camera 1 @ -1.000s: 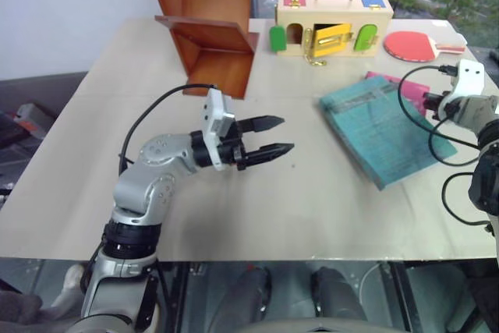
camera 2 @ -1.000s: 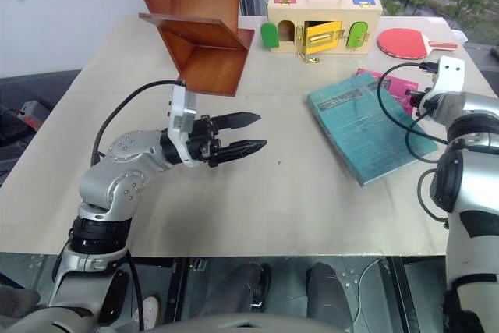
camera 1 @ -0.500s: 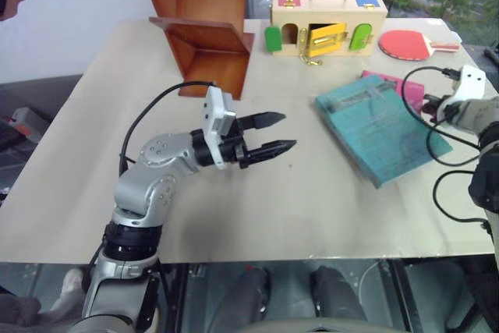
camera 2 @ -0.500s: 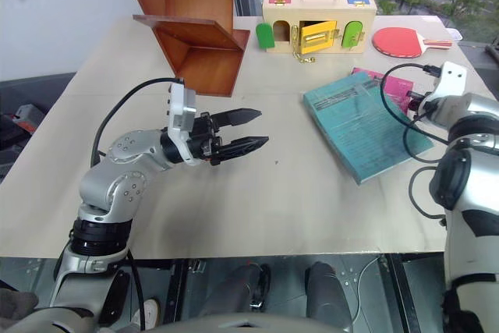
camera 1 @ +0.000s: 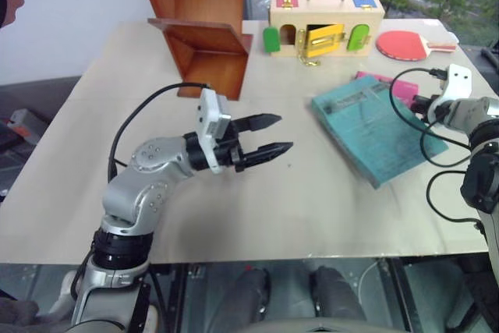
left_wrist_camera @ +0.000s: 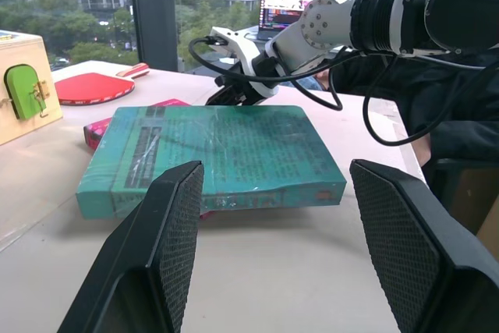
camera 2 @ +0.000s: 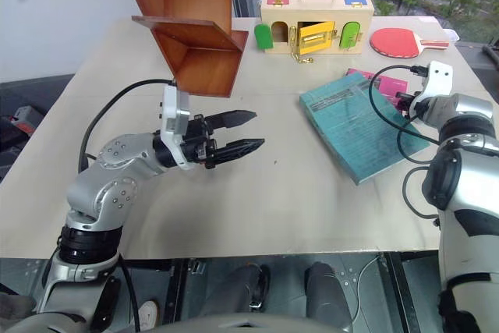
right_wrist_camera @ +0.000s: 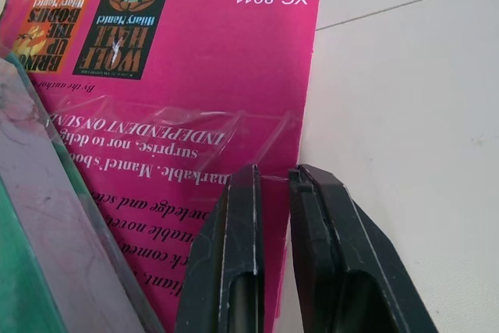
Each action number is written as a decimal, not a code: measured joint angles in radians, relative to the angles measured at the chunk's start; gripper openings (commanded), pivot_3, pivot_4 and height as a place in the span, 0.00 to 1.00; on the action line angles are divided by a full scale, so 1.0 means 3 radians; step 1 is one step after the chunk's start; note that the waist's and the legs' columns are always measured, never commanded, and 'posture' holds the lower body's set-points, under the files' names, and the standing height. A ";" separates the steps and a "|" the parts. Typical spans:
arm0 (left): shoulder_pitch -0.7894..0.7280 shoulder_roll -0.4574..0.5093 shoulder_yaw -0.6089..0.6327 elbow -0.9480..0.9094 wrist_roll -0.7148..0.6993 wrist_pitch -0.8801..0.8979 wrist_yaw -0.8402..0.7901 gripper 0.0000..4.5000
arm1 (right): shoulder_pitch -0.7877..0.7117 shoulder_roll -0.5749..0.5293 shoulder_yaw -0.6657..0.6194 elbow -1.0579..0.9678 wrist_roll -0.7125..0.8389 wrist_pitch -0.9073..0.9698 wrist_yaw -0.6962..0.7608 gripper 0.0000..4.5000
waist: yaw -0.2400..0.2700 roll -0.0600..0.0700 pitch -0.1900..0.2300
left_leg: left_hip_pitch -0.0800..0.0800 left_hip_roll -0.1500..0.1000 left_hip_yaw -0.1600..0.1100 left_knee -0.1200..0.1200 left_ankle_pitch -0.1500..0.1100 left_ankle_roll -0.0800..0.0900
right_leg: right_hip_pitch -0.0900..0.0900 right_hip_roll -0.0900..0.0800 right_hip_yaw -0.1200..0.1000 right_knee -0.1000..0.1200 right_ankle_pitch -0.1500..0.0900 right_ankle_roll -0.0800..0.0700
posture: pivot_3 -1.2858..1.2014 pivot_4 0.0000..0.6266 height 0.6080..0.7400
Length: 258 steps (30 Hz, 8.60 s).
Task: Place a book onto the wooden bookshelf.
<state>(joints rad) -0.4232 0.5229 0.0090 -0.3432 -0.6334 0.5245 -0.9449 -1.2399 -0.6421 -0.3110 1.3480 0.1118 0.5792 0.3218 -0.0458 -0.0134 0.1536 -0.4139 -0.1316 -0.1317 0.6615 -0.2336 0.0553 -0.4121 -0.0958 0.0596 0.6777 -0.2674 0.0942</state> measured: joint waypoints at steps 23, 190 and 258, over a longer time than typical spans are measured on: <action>0.0060 0.0191 0.0027 0.0006 -0.0057 -0.0300 -0.0473 0.70 | 0.0011 0.0089 -0.0170 0.0016 -0.0038 -0.0219 -0.0509 0.14 | 0.0005 0.0001 0.0001 | -0.0001 0.0000 0.0000 -0.0002 0.0000 0.0000 | -0.0001 0.0000 0.0000 -0.0002 0.0000 0.0000 | 0.52 0.24 1.00; -0.0149 -0.0011 -0.0210 0.1112 0.0341 -0.0631 -0.0941 0.70 | 0.5001 -0.0898 -0.0287 -0.7143 0.1509 0.1445 0.0143 0.01 | 0.0112 -0.0001 0.0000 | 0.0003 0.0002 -0.0012 -0.0021 0.0003 -0.0004 | 0.0003 -0.0018 -0.0022 -0.0015 0.0001 0.0000 | 0.52 0.24 1.00; -0.1409 -0.2085 0.1741 0.2932 -0.0588 0.2137 0.2553 0.70 | 0.4359 -0.0994 0.0869 -0.7877 0.2039 -0.0127 -0.1188 1.00 | 0.0203 -0.0021 0.0002 | -0.0006 -0.0005 -0.0025 0.0000 0.0008 -0.0012 | 0.0003 -0.0018 -0.0032 -0.0001 0.0001 0.0000 | 0.52 0.24 1.00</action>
<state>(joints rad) -0.8460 -0.1027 0.5313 0.5362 -0.8097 1.1658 -0.1789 0.0678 -0.9403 -0.0504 -1.0152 0.7235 0.5411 -0.0345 0.0150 -0.0196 0.1543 -0.4157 -0.1330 -0.1391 0.6614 -0.2313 0.0516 -0.4113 -0.1013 0.0500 0.6774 -0.2672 0.0943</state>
